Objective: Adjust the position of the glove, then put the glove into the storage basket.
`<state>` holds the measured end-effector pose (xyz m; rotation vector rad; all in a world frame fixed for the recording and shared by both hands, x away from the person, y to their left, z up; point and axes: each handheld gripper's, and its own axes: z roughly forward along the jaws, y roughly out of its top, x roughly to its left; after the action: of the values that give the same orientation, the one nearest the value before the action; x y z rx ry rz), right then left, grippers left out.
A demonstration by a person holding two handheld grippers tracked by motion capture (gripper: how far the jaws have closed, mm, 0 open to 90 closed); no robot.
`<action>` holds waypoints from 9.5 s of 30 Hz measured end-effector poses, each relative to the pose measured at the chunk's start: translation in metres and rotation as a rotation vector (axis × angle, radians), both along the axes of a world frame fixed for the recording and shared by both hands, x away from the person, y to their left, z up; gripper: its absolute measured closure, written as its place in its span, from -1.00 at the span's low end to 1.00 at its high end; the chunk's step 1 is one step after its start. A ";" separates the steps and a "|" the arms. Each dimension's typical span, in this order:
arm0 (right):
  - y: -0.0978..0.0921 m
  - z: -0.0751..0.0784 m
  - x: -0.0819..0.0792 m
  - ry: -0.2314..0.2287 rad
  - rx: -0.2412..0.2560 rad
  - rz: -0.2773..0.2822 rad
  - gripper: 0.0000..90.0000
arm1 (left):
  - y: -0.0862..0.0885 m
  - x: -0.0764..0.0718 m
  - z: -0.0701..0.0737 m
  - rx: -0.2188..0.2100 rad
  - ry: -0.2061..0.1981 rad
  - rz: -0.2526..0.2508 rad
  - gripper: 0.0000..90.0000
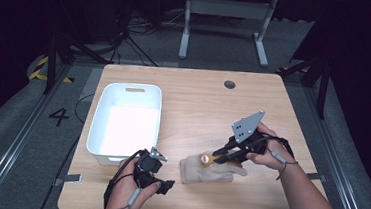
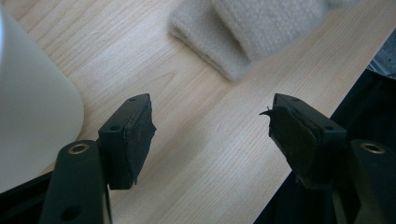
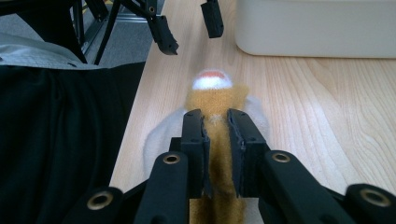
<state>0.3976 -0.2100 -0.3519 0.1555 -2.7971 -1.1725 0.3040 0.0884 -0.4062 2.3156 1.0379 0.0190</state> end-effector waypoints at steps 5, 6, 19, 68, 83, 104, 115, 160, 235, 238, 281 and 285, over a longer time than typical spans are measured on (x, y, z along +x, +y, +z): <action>0.004 -0.006 0.001 0.006 0.005 0.004 0.76 | -0.002 0.000 -0.001 0.000 0.000 0.001 -0.30; 0.005 -0.006 0.001 0.013 0.017 0.012 0.77 | -0.002 0.000 -0.001 0.000 0.000 0.001 -0.30; 0.005 -0.022 0.013 0.010 -0.019 -0.010 0.76 | 0.000 0.000 -0.002 -0.001 0.004 0.000 -0.30; -0.070 -0.021 0.001 -0.035 0.118 -0.475 0.04 | -0.043 0.019 0.010 -0.045 -0.047 -0.158 -0.39; -0.130 -0.016 -0.007 -0.113 0.109 -0.769 -0.05 | -0.065 0.032 0.013 -0.064 -0.085 -0.217 -0.46; -0.167 -0.042 0.014 -0.088 0.007 -1.065 -0.26 | -0.077 0.036 0.010 -0.083 -0.112 -0.216 -0.50; -0.181 -0.058 0.023 -0.073 -0.084 -1.148 -0.41 | -0.078 0.041 0.006 -0.075 -0.124 -0.206 -0.51; -0.178 -0.063 0.021 0.008 -0.043 -1.160 -0.52 | -0.115 0.051 -0.039 0.092 -0.222 -0.341 -0.66; -0.172 -0.068 0.022 0.047 -0.060 -1.138 -0.45 | -0.138 0.060 0.003 0.124 0.054 -0.256 0.56; -0.170 -0.069 0.023 0.060 -0.081 -1.124 -0.37 | -0.137 0.062 0.011 0.133 0.059 -0.243 0.56; -0.157 -0.072 0.036 0.151 -0.131 -1.031 0.25 | -0.063 0.099 0.113 0.087 0.058 0.216 0.56; -0.157 -0.072 0.036 0.166 -0.134 -1.036 0.25 | -0.054 0.102 0.117 0.085 0.069 0.262 0.56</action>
<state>0.4332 -0.3669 -0.4238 -1.4612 -2.7618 -0.9997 0.4056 0.0348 -0.2895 2.2520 1.3945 0.0888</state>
